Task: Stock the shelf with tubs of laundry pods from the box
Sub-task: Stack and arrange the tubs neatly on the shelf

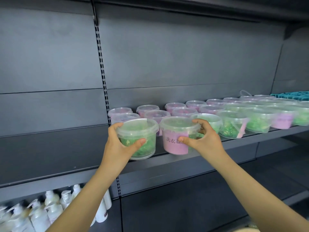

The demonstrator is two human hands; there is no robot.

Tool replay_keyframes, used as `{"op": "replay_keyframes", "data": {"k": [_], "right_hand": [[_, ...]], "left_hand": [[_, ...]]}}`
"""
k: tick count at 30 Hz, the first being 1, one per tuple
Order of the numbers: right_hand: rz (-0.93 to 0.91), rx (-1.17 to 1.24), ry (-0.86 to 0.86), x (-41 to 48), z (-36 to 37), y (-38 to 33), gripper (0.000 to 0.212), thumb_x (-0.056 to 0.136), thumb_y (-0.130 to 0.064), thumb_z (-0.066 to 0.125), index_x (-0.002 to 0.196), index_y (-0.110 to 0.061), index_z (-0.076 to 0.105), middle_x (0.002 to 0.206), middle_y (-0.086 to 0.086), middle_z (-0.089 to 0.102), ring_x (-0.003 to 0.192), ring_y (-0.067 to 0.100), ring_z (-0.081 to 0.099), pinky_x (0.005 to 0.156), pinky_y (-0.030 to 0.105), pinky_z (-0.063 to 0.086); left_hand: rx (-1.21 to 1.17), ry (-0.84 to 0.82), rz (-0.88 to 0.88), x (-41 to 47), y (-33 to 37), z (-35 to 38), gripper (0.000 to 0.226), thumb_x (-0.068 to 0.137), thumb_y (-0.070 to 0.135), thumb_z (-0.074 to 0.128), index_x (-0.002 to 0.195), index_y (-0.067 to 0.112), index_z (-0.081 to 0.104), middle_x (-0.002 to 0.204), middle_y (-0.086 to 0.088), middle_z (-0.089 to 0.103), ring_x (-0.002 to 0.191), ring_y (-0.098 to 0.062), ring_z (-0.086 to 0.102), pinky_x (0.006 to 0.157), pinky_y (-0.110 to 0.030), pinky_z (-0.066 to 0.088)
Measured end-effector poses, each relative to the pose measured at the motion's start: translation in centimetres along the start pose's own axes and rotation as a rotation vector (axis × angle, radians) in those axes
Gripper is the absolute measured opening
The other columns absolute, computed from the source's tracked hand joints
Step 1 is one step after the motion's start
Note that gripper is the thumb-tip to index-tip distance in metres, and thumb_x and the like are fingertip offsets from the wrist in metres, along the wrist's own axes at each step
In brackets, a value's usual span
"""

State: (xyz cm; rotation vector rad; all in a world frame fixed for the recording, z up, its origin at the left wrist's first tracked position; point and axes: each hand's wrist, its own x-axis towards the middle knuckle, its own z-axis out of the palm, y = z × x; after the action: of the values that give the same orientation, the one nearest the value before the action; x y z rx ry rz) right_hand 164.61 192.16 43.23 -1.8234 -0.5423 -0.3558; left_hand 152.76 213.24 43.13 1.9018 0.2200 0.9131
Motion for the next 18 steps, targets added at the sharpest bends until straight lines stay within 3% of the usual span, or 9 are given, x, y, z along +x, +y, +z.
{"op": "replay_keyframes", "data": {"k": [5, 11, 18], "right_hand": [[-0.024, 0.003, -0.018, -1.8, -6.8, -0.1, 0.071, 0.058, -0.035, 0.086, 0.119, -0.031, 0.049, 0.111, -0.009, 0.053, 0.109, 0.015, 0.051, 0.094, 0.033, 0.046], [-0.046, 0.062, -0.067, -5.0, -18.3, 1.2, 0.069, 0.061, -0.033, 0.085, 0.12, -0.031, 0.049, 0.113, -0.007, 0.053, 0.103, 0.011, 0.05, 0.081, 0.022, 0.04], [0.012, 0.087, -0.079, -7.9, -30.6, 4.1, 0.07, 0.062, -0.032, 0.084, 0.122, -0.03, 0.05, 0.115, -0.008, 0.053, 0.107, 0.012, 0.05, 0.085, 0.024, 0.04]], "left_hand": [[0.011, 0.026, 0.019, -3.9, 4.4, 2.8, 0.065, 0.071, 0.03, 0.078, 0.116, 0.034, 0.03, 0.114, 0.007, 0.046, 0.101, -0.013, 0.046, 0.067, -0.014, 0.038], [0.016, 0.039, 0.045, -11.1, 10.8, 9.3, 0.074, 0.058, 0.045, 0.081, 0.114, 0.038, 0.034, 0.099, 0.028, 0.045, 0.088, -0.001, 0.049, 0.067, -0.014, 0.039], [-0.051, -0.036, -0.011, -16.8, 16.9, 18.4, 0.075, 0.052, 0.055, 0.075, 0.114, 0.038, 0.035, 0.101, 0.021, 0.052, 0.082, -0.001, 0.052, 0.065, -0.02, 0.042]]}}
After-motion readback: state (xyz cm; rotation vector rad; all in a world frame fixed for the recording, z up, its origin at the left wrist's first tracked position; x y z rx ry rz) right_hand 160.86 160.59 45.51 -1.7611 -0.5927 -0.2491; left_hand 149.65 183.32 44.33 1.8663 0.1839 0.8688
